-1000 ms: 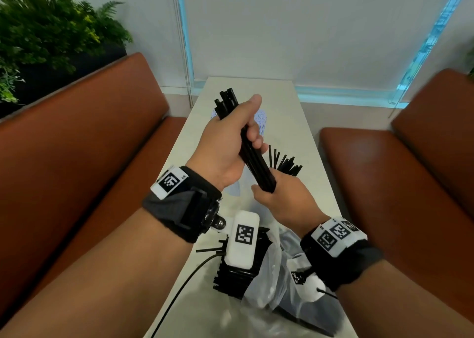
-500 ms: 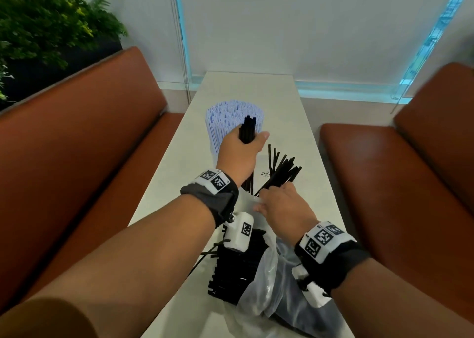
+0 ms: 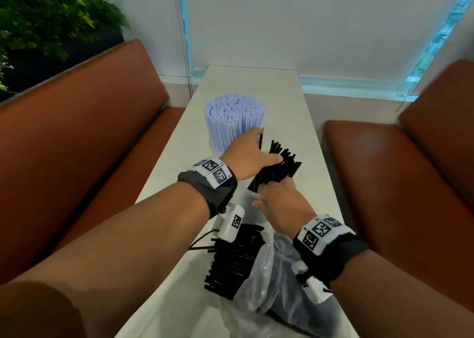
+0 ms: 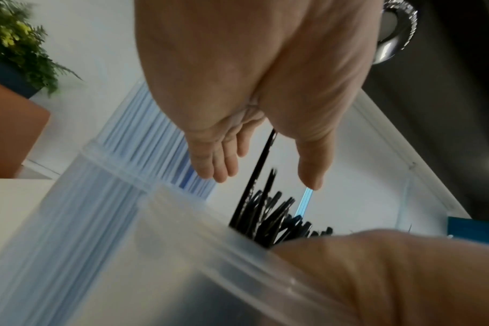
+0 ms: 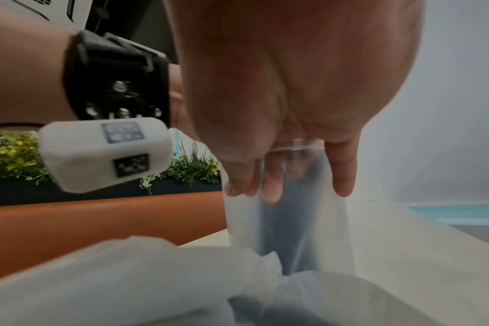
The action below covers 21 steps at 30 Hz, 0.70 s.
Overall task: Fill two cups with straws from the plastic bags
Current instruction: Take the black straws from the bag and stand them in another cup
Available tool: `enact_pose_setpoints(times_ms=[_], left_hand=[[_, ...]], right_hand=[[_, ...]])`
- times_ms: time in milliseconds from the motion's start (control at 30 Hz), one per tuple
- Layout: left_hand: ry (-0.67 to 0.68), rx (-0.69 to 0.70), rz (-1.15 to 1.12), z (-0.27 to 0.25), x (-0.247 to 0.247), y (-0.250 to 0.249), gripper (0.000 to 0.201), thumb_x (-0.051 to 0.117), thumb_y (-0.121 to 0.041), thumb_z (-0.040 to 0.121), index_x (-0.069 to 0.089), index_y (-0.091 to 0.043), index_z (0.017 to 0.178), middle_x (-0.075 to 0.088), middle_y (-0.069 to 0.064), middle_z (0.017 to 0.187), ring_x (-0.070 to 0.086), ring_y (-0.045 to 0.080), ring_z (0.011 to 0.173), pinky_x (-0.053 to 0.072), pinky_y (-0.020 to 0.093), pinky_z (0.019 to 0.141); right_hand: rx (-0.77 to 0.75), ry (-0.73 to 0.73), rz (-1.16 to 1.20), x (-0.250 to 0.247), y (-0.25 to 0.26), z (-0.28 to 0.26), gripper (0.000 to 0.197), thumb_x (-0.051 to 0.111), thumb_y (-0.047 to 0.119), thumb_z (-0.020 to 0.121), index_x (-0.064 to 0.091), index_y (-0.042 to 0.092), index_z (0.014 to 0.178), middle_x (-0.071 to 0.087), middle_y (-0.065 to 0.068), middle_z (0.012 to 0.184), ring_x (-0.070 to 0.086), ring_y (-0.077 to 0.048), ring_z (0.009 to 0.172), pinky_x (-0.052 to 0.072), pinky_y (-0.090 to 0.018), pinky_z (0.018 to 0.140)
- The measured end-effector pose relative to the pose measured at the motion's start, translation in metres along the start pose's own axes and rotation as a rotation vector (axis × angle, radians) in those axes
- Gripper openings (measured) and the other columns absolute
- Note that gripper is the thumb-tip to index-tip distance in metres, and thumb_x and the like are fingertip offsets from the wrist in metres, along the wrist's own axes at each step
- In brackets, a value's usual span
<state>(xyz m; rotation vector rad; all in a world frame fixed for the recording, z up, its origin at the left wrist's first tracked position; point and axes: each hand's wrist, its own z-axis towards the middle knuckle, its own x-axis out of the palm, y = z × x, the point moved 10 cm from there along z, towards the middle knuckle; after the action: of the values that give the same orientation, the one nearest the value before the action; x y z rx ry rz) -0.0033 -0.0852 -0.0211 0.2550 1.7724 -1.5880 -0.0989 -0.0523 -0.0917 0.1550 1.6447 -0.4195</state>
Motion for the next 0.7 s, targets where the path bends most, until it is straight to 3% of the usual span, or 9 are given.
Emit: enact_pose_setpoints(times_ms=[100, 167, 233, 333, 433, 500, 567, 600, 700], left_hand=[[-0.066, 0.048, -0.035, -0.025, -0.02, 0.001, 0.104, 0.08, -0.057, 0.071, 0.028, -0.021, 0.155, 0.043, 0.0, 0.146, 0.044, 0.015, 0.136, 0.039, 0.031, 0.109], [-0.203, 0.088, -0.132, -0.052, -0.04, 0.006, 0.091, 0.072, -0.065, 0.069, 0.038, -0.031, 0.146, 0.047, -0.008, 0.135, 0.048, 0.004, 0.125, 0.043, 0.025, 0.102], [-0.289, 0.088, -0.175, -0.081, -0.048, 0.021, 0.06, 0.066, -0.065, 0.073, 0.052, -0.036, 0.124, 0.057, -0.015, 0.115, 0.056, -0.005, 0.105, 0.047, 0.018, 0.09], [-0.136, 0.044, -0.007, -0.116, -0.017, 0.048, 0.02, 0.064, -0.049, 0.086, 0.061, -0.038, 0.103, 0.063, -0.015, 0.099, 0.06, -0.004, 0.089, 0.051, 0.025, 0.086], [0.117, 0.101, 0.294, -0.14, 0.028, 0.065, 0.025, 0.062, -0.042, 0.094, 0.066, -0.03, 0.115, 0.058, -0.011, 0.111, 0.057, 0.008, 0.105, 0.048, 0.03, 0.094], [0.186, 0.134, 0.37, -0.147, 0.046, 0.069, 0.038, 0.063, -0.043, 0.093, 0.063, -0.027, 0.127, 0.055, -0.009, 0.123, 0.05, 0.012, 0.117, 0.044, 0.03, 0.099], [0.205, 0.189, 0.379, -0.148, 0.058, 0.061, 0.047, 0.066, -0.042, 0.091, 0.06, -0.023, 0.134, 0.053, -0.007, 0.13, 0.045, 0.013, 0.122, 0.042, 0.03, 0.102], [0.223, 0.22, 0.393, -0.147, 0.065, 0.056, 0.049, 0.067, -0.041, 0.09, 0.059, -0.021, 0.134, 0.052, -0.006, 0.132, 0.043, 0.014, 0.124, 0.041, 0.029, 0.103], [0.325, 0.247, 0.508, -0.146, 0.089, 0.051, 0.05, 0.068, -0.037, 0.089, 0.056, -0.016, 0.133, 0.052, -0.001, 0.131, 0.044, 0.019, 0.125, 0.042, 0.031, 0.101]], right_hand=[[0.089, 0.019, 0.097, 0.0, -0.01, -0.001, 0.017, 0.041, 0.036, 0.105, 0.055, 0.027, 0.103, 0.047, 0.005, 0.096, 0.046, -0.026, 0.104, 0.031, -0.034, 0.081], [0.098, 0.013, 0.133, -0.001, -0.008, -0.002, 0.014, 0.041, 0.036, 0.105, 0.052, 0.028, 0.102, 0.047, 0.004, 0.096, 0.046, -0.026, 0.104, 0.034, -0.034, 0.086], [0.111, -0.003, 0.207, -0.001, -0.009, -0.006, 0.021, 0.038, 0.026, 0.104, 0.057, 0.025, 0.113, 0.05, 0.001, 0.107, 0.046, -0.026, 0.106, 0.031, -0.035, 0.089], [0.15, -0.175, 0.521, -0.019, -0.018, -0.024, 0.03, 0.049, 0.015, 0.092, 0.057, 0.019, 0.121, 0.047, -0.001, 0.122, 0.041, -0.024, 0.112, 0.04, -0.033, 0.092], [0.344, -0.585, 0.574, -0.047, -0.029, -0.066, 0.022, 0.051, 0.026, 0.084, 0.06, 0.025, 0.104, 0.053, 0.003, 0.107, 0.049, -0.018, 0.095, 0.044, -0.032, 0.068], [0.567, -0.407, 0.605, -0.021, -0.03, -0.077, 0.017, 0.043, 0.045, 0.085, 0.048, 0.033, 0.096, 0.054, 0.01, 0.091, 0.053, -0.016, 0.08, 0.039, -0.033, 0.062], [0.685, 0.032, 0.6, 0.03, -0.018, -0.081, 0.033, 0.04, 0.06, 0.085, 0.043, 0.03, 0.098, 0.054, 0.008, 0.086, 0.055, -0.017, 0.077, 0.037, -0.035, 0.063], [0.686, 0.16, 0.579, 0.047, -0.012, -0.084, 0.038, 0.043, 0.063, 0.085, 0.044, 0.026, 0.094, 0.053, 0.007, 0.084, 0.055, -0.018, 0.077, 0.037, -0.035, 0.063], [0.628, 0.175, 0.602, 0.056, -0.007, -0.082, 0.031, 0.056, 0.05, 0.088, 0.045, 0.025, 0.074, 0.051, 0.011, 0.073, 0.051, -0.009, 0.065, 0.032, -0.026, 0.052]])
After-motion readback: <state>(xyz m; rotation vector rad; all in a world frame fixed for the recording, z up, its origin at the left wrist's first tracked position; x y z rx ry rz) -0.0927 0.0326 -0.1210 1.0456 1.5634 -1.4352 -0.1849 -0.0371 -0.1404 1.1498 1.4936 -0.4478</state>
